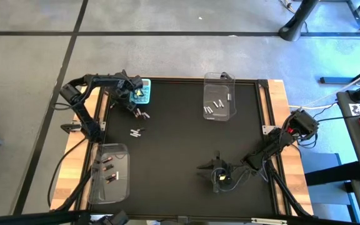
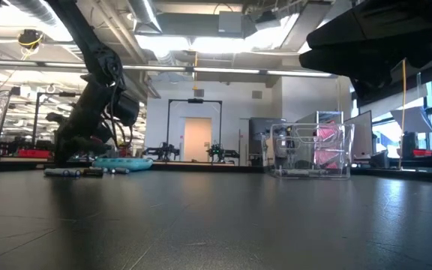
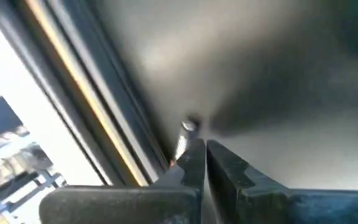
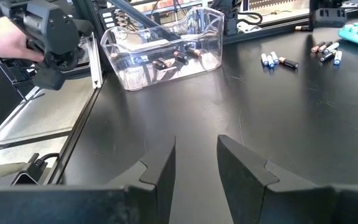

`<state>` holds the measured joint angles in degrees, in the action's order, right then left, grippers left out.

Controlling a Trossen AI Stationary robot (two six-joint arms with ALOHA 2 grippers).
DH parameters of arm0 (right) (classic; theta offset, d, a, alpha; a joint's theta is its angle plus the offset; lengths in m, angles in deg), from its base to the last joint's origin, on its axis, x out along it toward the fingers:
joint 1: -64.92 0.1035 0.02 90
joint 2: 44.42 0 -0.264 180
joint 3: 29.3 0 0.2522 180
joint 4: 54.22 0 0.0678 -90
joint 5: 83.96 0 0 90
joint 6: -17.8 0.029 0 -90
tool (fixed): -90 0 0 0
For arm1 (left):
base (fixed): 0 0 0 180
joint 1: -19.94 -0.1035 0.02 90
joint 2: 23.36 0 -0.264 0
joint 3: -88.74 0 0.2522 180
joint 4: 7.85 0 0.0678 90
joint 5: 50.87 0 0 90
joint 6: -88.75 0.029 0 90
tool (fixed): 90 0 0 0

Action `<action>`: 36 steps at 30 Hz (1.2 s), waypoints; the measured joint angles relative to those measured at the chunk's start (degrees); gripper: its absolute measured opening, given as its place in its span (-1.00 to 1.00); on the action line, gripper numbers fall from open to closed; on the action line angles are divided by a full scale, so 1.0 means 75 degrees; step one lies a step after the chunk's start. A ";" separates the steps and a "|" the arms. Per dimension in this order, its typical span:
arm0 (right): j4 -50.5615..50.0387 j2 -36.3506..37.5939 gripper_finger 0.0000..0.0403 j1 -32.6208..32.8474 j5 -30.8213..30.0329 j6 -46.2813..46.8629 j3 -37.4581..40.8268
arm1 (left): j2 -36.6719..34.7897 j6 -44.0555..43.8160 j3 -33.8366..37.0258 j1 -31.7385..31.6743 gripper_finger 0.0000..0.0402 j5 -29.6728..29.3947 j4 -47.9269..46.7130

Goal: Sort batteries
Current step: Put the black battery into the bottom transparent bin

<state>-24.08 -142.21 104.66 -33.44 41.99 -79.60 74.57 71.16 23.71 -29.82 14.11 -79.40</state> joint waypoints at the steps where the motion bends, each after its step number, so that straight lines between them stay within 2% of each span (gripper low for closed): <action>1: -0.0003 0.0002 -0.41 0.0000 0.0000 0.0000 0.0000 | 0.0000 -0.0058 0.0044 0.0074 -0.96 -0.0216 0.0117; 5: -0.0041 0.0002 -0.41 0.0000 0.0000 0.0000 0.0000 | 0.0000 -0.0425 0.0284 0.0269 -0.99 -0.1091 0.0268; 8: -0.0041 0.0002 -0.41 -0.0003 0.0000 0.0000 0.0000 | 0.0000 -0.0458 0.0440 0.0266 -0.98 -0.1192 0.0259; 13: -0.0041 0.0002 -0.41 0.0000 0.0000 0.0000 0.0000 | 0.0000 -0.0490 0.0639 0.0352 -0.99 -0.1139 0.0315; 18: -0.0041 0.0002 -0.41 0.0000 0.0000 -0.0001 0.0000 | 0.0000 -0.0319 0.0572 0.0409 -0.99 -0.0726 0.0266; 25: -0.0052 0.0002 -0.41 -0.0003 -0.0005 -0.0003 0.0000 | -0.0327 0.0014 -0.0029 0.1070 -0.99 -0.0727 -0.0348; 28: -0.0053 0.0002 -0.41 -0.0003 -0.0009 -0.0006 0.0000 | -0.0694 0.0380 -0.0031 0.1357 -0.97 -0.0323 -0.0735; 32: -0.0052 0.0002 -0.41 -0.0003 -0.0046 -0.0004 0.0000 | -0.1149 0.0616 0.0201 0.1470 -0.79 0.0550 -0.0912; 36: -0.0052 0.0002 -0.41 -0.0003 -0.0081 -0.0003 0.0000 | -0.1294 0.0572 0.0544 0.1394 -0.46 0.0759 -0.0751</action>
<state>-24.48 -142.20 104.64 -34.05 41.97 -79.60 64.86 75.45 27.79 -19.37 19.81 -85.04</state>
